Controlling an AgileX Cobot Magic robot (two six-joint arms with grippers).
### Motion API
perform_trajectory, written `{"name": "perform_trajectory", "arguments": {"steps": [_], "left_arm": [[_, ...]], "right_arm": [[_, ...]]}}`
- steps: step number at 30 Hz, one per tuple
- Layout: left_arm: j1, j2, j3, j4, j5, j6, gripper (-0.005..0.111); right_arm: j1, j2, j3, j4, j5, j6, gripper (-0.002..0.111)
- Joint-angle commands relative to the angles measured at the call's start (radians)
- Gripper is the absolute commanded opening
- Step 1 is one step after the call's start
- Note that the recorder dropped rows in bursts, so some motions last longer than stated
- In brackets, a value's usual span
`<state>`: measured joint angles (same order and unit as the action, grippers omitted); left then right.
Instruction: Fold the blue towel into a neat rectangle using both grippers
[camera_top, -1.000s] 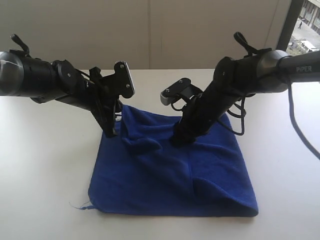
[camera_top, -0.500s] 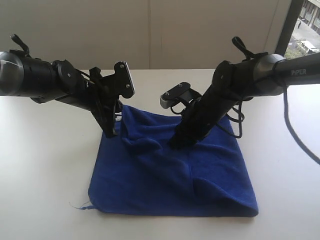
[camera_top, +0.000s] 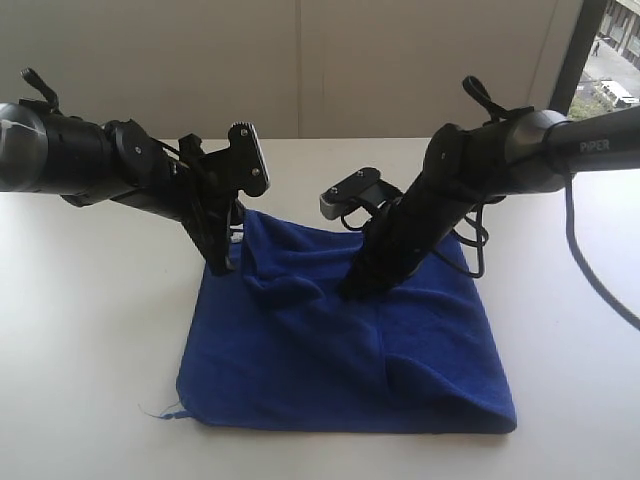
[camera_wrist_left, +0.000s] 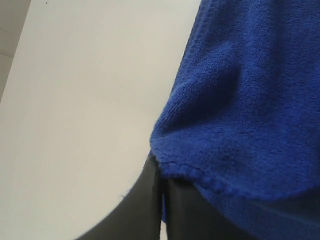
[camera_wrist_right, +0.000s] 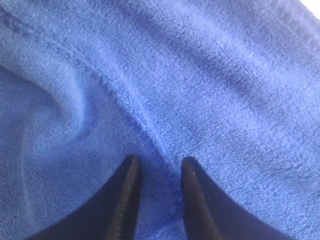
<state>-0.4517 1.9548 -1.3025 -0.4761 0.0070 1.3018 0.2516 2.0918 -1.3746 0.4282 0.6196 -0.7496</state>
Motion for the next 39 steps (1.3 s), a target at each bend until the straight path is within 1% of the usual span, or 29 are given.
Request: {"name": "perform_trajectory", "arguments": {"steps": [1,5,15,23,26,31,32,33,39], "left_arm": [[-0.003,-0.012,-0.003,-0.009,0.014,0.003,0.0],[-0.003,-0.012,-0.003,-0.009,0.014,0.003,0.0],[-0.003,-0.012,-0.003,-0.009,-0.007,0.021,0.0],[-0.003,-0.012,-0.003,-0.009,0.018,0.02,0.0],[-0.003,-0.012,-0.003,-0.009,0.018,0.02,0.0],[-0.003,-0.012,-0.003,-0.009,0.018,0.02,0.0],[-0.003,-0.012,-0.003,-0.009,0.018,0.02,0.0],[-0.003,-0.012,-0.003,-0.009,0.018,0.02,0.0],[-0.003,-0.012,-0.003,-0.009,0.018,0.02,0.0]], "right_arm": [[-0.004,-0.01,0.001,0.003,0.007,-0.013,0.013],[-0.004,-0.013,0.001,0.003,0.007,-0.013,0.0],[-0.004,-0.123,0.0,-0.002,0.027,-0.013,0.0],[-0.004,-0.093,0.0,-0.002,0.059,-0.006,0.0],[-0.004,-0.07,0.0,0.0,0.061,-0.006,0.005],[-0.004,-0.068,0.0,0.009,0.059,-0.006,0.027],[-0.004,-0.068,0.0,0.009,0.059,-0.006,0.03],[-0.004,-0.068,0.0,0.009,0.059,-0.006,0.032],[-0.004,-0.068,0.0,0.025,0.063,-0.006,0.032]]}}
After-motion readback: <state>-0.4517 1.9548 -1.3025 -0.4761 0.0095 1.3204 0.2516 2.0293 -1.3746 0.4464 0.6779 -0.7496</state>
